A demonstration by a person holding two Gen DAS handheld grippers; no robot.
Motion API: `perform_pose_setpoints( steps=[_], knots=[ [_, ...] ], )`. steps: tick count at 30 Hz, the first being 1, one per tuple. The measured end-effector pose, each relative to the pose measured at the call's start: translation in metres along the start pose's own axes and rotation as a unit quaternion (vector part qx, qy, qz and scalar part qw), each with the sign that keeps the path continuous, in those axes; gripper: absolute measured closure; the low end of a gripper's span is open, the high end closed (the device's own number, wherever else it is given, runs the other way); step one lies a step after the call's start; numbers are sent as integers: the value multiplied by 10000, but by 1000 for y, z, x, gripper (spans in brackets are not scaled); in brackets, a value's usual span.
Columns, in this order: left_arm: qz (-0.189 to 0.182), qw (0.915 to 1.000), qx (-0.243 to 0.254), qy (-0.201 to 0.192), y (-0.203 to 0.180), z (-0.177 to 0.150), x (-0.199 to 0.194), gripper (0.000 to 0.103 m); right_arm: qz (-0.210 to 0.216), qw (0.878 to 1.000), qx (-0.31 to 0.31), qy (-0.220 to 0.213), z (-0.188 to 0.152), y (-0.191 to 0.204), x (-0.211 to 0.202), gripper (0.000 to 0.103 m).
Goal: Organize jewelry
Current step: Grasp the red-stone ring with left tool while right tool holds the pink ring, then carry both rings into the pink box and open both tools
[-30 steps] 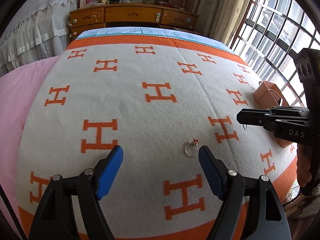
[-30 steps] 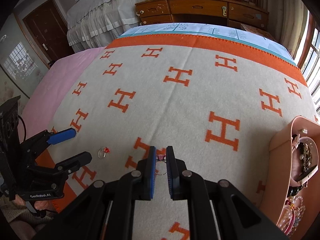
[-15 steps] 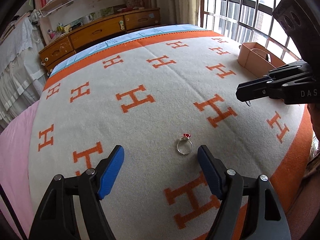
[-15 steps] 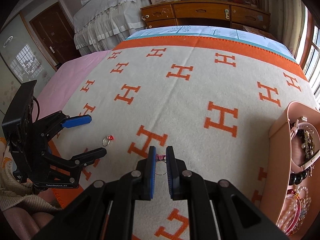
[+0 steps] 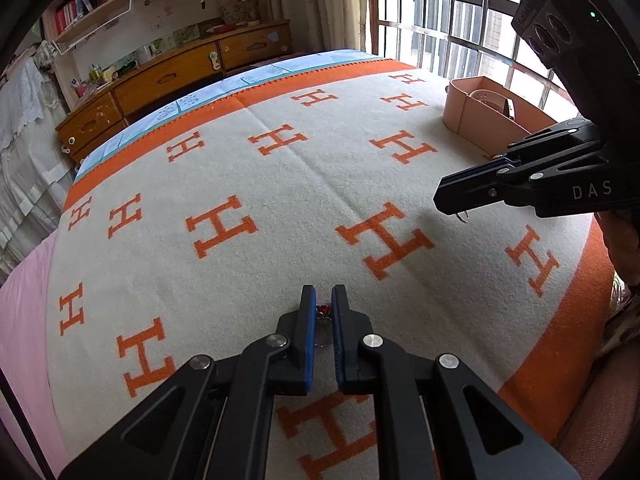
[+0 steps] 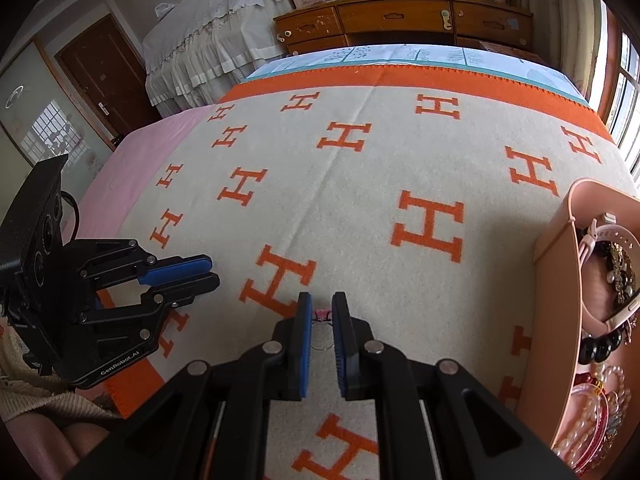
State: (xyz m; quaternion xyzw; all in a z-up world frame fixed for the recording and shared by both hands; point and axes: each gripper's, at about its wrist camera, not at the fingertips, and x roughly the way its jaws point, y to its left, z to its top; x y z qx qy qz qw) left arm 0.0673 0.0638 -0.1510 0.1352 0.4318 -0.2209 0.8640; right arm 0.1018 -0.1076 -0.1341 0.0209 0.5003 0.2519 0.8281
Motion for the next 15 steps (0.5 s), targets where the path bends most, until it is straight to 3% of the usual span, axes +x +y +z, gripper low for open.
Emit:
perform_pose_setpoints(
  steps=[9, 15],
  knots=[
    [-119, 9975, -560, -413, 6, 11, -32, 98, -31, 9993, -162, -346, -2, 9, -25, 93],
    [-354, 9912, -1170, -508, 12, 40, -54, 98, -131, 9972, -140, -718, -5, 6, -58, 93]
  ],
)
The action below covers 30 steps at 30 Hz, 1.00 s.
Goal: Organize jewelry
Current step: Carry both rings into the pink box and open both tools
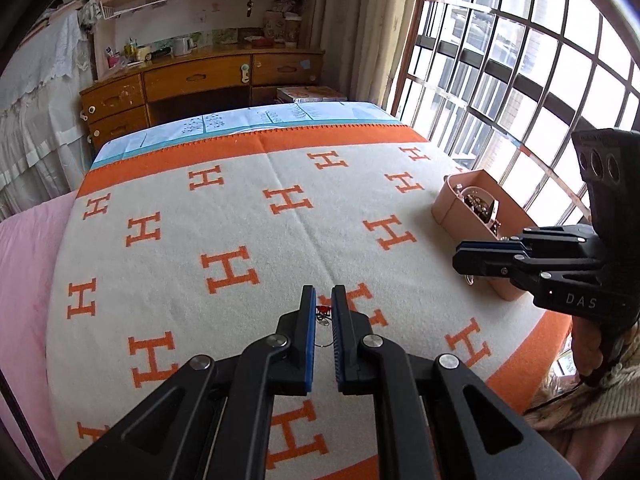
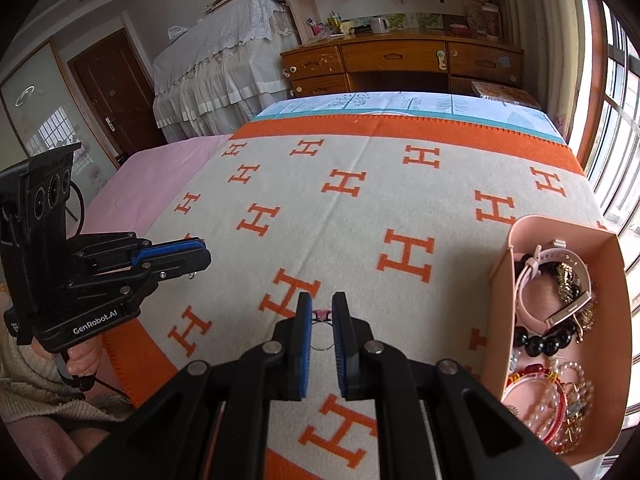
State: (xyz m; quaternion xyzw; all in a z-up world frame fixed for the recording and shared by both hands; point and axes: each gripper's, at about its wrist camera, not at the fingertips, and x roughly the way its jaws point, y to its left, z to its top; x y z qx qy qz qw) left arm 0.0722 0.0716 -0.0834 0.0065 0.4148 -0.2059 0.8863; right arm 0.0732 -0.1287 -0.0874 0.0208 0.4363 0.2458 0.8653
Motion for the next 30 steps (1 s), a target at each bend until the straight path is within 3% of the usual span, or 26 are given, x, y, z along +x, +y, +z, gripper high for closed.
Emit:
perform_pose_setpoints(
  steps=[6, 14, 22, 23, 24, 25, 27, 30],
  knots=[
    [-430, 9990, -114, 43, -39, 38, 5, 98, -213, 9980, 297, -514, 0, -27, -52, 93],
    [-951, 9949, 211, 263, -132, 83, 54, 98, -766, 9865, 1100, -943, -12, -95, -110, 93],
    [-1136, 9912, 207, 654, -190, 84, 107, 96, -906, 9846, 1342, -658, -27, -122, -106, 92],
    [-1081, 9915, 205, 695, -193, 82, 111, 92, -958, 9847, 1322, -608, -29, -122, -103, 92],
    [-979, 9923, 206, 727, -195, 79, 114, 73, -993, 9849, 1312, -540, -30, -123, -100, 92],
    [-866, 9932, 210, 744, -195, 76, 116, 44, -1018, 9849, 1325, -450, -33, -124, -97, 92],
    [-664, 9960, 198, 566, -194, 71, 109, 21, -1056, 9842, 1397, -259, -37, -128, -89, 89],
    [-430, 9982, 320, 257, -190, 65, 91, 19, -1008, 9836, 1498, -40, -42, -133, -77, 85]
  ],
)
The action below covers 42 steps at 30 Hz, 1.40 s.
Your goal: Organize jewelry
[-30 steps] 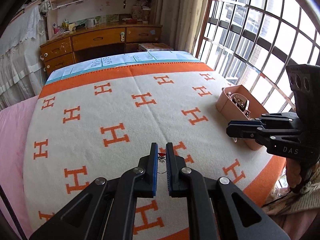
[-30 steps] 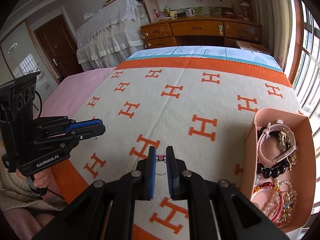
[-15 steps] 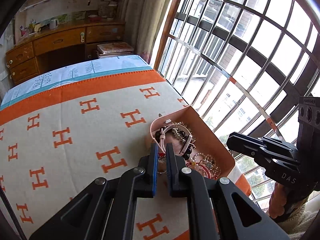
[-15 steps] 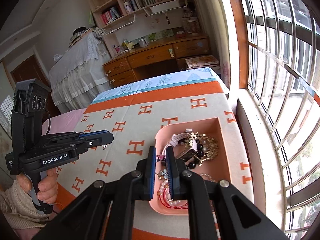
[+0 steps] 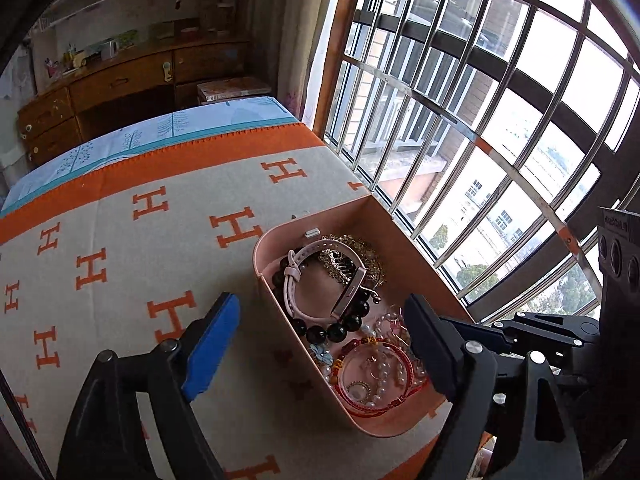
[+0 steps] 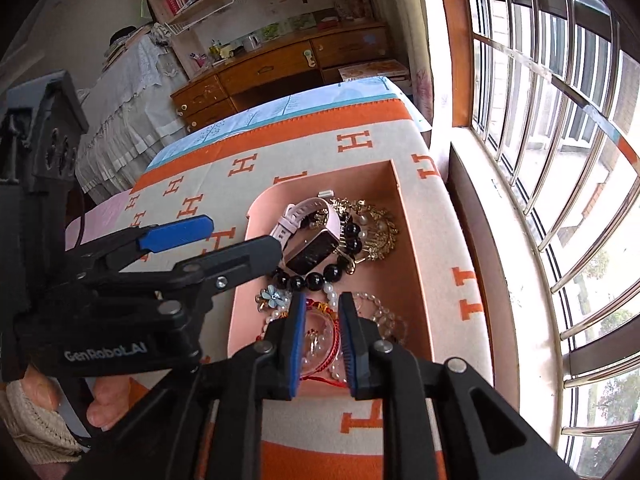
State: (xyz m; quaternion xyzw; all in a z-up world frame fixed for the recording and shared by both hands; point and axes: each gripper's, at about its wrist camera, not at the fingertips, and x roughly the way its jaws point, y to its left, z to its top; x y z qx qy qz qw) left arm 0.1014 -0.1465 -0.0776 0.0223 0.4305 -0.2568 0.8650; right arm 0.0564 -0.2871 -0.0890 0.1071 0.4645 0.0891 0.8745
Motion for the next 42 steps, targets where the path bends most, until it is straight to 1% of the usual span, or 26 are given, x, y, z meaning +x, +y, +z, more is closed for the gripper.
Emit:
perform_pose_setpoints(
  steps=[2, 4, 6, 13, 18, 21, 24, 25, 27, 29, 31, 33, 37, 39, 42],
  knots=[
    [181, 9997, 26, -150, 3, -5, -13, 15, 40, 9999, -2, 119, -3, 1, 4, 85],
    [354, 9989, 27, -305, 7, -10, -26, 5, 46, 9998, -56, 172, -5, 6, 7, 85],
    [547, 9977, -2, -401, 12, -16, -37, 1, 47, 9997, -125, 181, -7, 12, 7, 85],
    [849, 9955, -274, -322, 29, -38, -67, 1, 142, 9995, -272, 74, -13, 33, -2, 85],
    [1186, 9911, -478, -376, 35, -52, -91, 1, 227, 9992, -337, 58, -18, 45, -8, 80],
    [1333, 9881, -553, -532, 36, -56, -111, 1, 194, 9989, -430, -34, -19, 54, -17, 80],
    [1541, 9836, -633, -697, 35, -59, -132, 1, 246, 9986, -438, -190, -17, 60, -32, 80],
    [1633, 9817, -660, -728, 34, -60, -138, 1, 269, 9985, -415, -239, -16, 62, -38, 78],
    [1799, 9779, -718, -783, 33, -62, -148, 1, 274, 9986, -325, -316, -14, 65, -48, 72],
    [1892, 9754, -789, -815, 32, -64, -156, 1, 298, 9985, -232, -399, -14, 66, -57, 60],
    [1952, 9733, -885, -816, 32, -65, -161, 1, 293, 9981, -225, -500, -15, 70, -67, 58],
    [1960, 9725, -1022, -732, 34, -66, -165, 1, 250, 9974, -282, -607, -17, 76, -76, 57],
    [1775, 9746, -1278, -472, 38, -67, -168, 1, 230, 9967, -316, -708, -15, 85, -89, 56],
    [1815, 9731, -1316, -524, 38, -69, -171, 1, 194, 9962, -352, -772, -15, 90, -94, 56],
    [2043, 9680, -1309, -643, 36, -71, -176, 1, 92, 9949, -490, -878, -17, 99, -99, 53]
  ],
)
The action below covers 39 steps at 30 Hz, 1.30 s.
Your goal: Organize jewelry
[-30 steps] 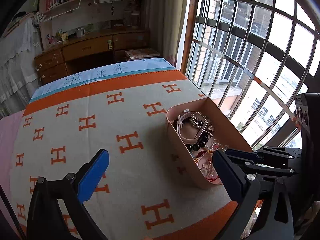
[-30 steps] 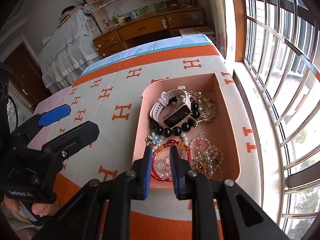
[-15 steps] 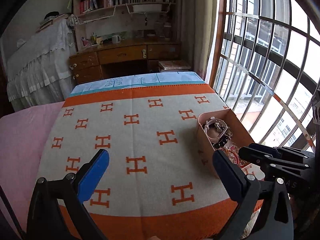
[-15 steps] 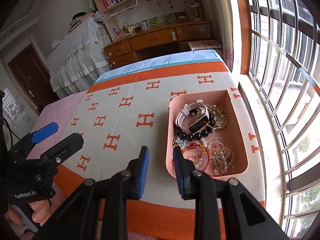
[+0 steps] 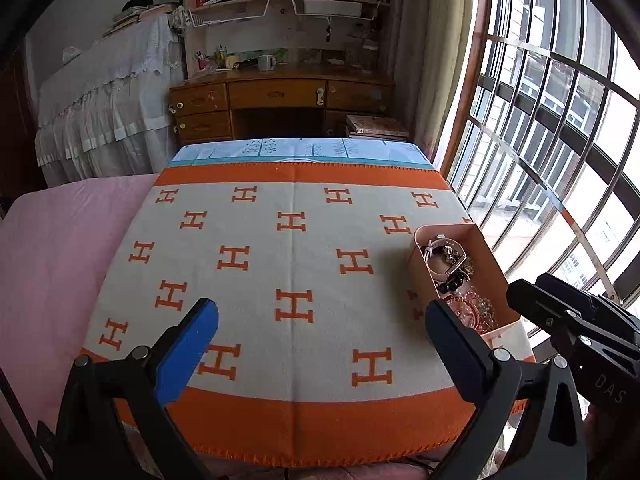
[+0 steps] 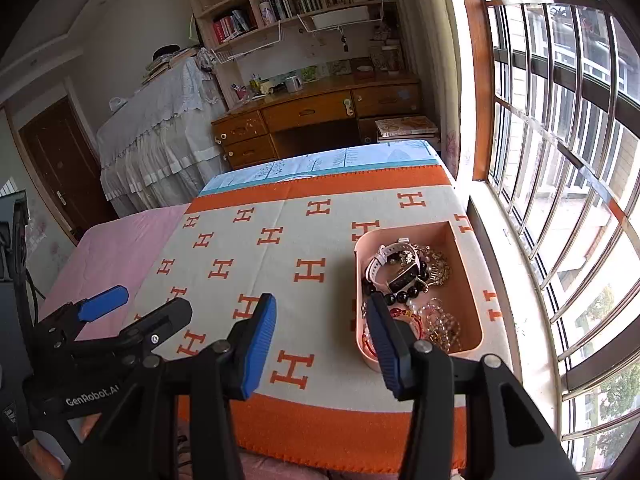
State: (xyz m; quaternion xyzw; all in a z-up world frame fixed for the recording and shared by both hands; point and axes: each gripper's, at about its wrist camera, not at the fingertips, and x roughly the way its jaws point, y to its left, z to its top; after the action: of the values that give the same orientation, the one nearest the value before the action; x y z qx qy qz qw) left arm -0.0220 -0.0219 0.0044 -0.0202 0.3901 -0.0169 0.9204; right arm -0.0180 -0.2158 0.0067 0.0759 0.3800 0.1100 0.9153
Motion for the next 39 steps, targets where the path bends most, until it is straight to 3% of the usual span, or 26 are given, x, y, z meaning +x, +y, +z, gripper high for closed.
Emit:
perform_pose_setpoints(
  steps=[2, 8, 39],
  knots=[
    [171, 9998, -5, -60, 0, 0, -2, 1, -40, 10000, -56, -24, -2, 3, -1, 47],
    [365, 9991, 134, -142, -7, 0, -7, 1, -123, 9999, -54, -89, 0, 5, -1, 47],
    [411, 9990, 147, -61, -14, 5, -1, 1, -212, 9997, -3, -153, 0, 2, -2, 47]
  ],
)
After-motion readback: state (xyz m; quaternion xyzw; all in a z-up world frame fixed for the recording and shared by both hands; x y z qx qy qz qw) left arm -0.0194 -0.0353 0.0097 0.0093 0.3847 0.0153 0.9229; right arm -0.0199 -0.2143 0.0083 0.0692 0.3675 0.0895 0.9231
